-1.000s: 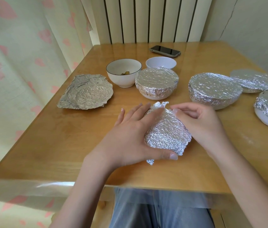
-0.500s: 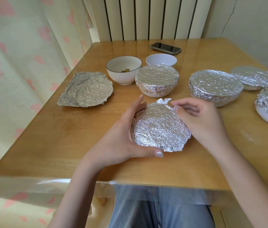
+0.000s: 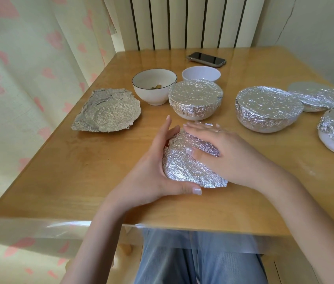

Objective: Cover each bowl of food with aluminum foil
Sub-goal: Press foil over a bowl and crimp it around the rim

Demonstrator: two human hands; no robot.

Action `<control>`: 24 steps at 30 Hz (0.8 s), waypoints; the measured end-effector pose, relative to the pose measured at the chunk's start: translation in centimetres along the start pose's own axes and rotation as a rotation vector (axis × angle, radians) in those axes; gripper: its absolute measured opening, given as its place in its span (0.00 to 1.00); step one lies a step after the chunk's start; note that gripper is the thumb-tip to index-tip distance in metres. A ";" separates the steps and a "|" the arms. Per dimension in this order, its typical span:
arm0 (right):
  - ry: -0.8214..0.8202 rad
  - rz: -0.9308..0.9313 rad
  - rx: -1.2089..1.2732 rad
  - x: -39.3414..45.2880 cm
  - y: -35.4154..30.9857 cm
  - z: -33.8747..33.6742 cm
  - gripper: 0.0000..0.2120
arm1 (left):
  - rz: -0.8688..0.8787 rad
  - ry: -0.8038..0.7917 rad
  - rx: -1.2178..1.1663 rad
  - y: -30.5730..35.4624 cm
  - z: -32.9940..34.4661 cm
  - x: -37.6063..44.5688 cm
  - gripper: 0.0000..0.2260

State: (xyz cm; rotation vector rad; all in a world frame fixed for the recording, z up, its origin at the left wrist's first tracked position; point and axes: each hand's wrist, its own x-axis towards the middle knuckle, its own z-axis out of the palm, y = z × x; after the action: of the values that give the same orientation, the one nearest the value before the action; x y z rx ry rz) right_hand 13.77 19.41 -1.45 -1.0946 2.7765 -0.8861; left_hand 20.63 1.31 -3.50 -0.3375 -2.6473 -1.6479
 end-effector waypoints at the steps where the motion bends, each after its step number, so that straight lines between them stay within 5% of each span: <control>1: 0.005 0.002 0.023 0.0 0.0 0.1 0.26 | -0.002 0.004 -0.013 -0.1 0.0 0.0 0.63; 11: 0.022 0.127 0.286 0.0 0.5 0.5 0.25 | -0.056 -0.010 -0.045 -0.4 0.3 0.3 0.61; 17: 0.191 0.317 0.630 0.3 0.3 1.2 0.13 | -0.106 0.018 -0.104 -0.6 0.5 0.2 0.60; 24: 0.217 0.374 0.572 1.0 0.2 1.3 0.12 | -0.106 0.004 -0.086 -0.6 0.0 0.3 0.59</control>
State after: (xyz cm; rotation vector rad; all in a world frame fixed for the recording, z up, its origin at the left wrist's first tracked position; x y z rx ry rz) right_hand 13.20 18.31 -2.45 -0.3972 2.4723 -1.6586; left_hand 20.28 1.13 -4.00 -0.1965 -2.6397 -1.7947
